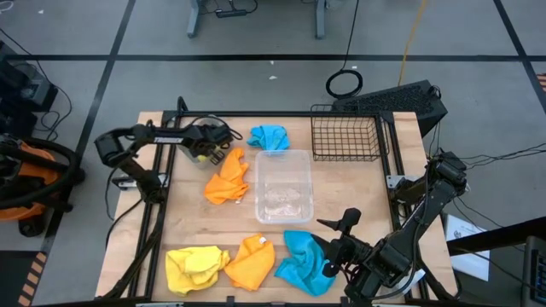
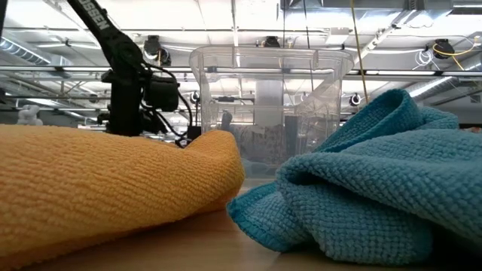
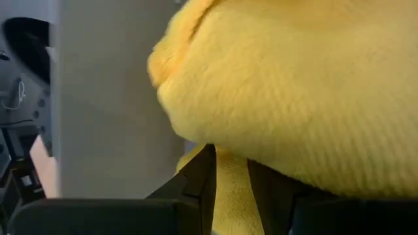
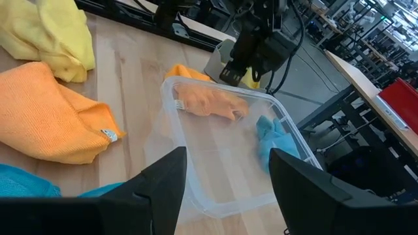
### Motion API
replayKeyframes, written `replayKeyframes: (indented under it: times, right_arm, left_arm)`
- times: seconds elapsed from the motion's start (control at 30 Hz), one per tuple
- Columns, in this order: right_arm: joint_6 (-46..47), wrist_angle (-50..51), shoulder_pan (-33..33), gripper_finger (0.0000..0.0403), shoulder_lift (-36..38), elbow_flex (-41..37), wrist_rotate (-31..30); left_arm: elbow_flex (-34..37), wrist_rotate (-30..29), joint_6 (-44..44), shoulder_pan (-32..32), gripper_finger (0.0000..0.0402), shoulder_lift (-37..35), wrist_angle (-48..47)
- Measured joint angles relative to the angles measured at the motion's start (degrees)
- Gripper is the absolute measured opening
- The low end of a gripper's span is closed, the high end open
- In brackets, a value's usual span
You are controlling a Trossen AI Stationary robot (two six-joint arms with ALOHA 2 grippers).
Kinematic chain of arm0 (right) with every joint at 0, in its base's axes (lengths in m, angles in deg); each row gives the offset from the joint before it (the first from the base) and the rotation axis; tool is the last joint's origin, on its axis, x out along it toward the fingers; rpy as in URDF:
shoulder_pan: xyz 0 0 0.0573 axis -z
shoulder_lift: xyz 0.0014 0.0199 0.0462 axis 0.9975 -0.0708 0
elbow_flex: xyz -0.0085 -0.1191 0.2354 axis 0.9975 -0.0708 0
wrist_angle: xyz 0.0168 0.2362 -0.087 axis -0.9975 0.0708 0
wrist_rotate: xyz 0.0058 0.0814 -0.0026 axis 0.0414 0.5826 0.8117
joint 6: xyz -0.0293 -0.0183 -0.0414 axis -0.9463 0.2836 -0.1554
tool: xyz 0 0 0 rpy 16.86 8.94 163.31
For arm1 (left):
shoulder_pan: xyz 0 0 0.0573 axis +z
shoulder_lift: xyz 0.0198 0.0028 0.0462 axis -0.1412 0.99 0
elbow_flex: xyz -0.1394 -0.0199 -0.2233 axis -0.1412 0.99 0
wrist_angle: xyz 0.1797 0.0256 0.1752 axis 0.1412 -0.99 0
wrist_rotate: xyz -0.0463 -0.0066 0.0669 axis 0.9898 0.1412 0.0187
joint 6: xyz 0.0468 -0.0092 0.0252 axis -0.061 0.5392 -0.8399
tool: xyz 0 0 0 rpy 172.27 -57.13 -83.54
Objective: Sort microfiber towel by color & place in baskets
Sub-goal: Put the right yellow towel into the gray bin, then put the yellow towel into the gray bin
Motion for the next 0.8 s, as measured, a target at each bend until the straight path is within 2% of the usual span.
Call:
replayKeyframes:
  times: [0.43,0.5,0.63,0.7,0.8]
  right_arm:
    - [-0.1,0.0,0.0,0.0210,0.0,0.0,0.0]
    - [0.0,0.0,0.0,0.0210,0.0,0.0,0.0]
    - [0.1,0.0,0.0,0.0210,0.0,0.0,0.1]
    - [0.1,0.0,0.0,0.0210,0.0,0.0,0.3]
    - [0.3,-0.1,0.0,0.0210,0.0,0.0,1.2]
  left_arm:
    - [0.0,1.2,1.6,-3.6,0.0095,-20.4,-10.2]
    - [0.0,5.5,1.6,-4.7,0.0095,-23.8,-10.9]
    - [0.0,22.0,1.6,-9.3,0.0095,-30.3,-10.7]
    - [0.0,28.9,1.7,-13.9,0.0095,-33.2,-10.8]
    - [0.0,35.9,3.2,-22.8,0.0095,-37.0,-11.0]
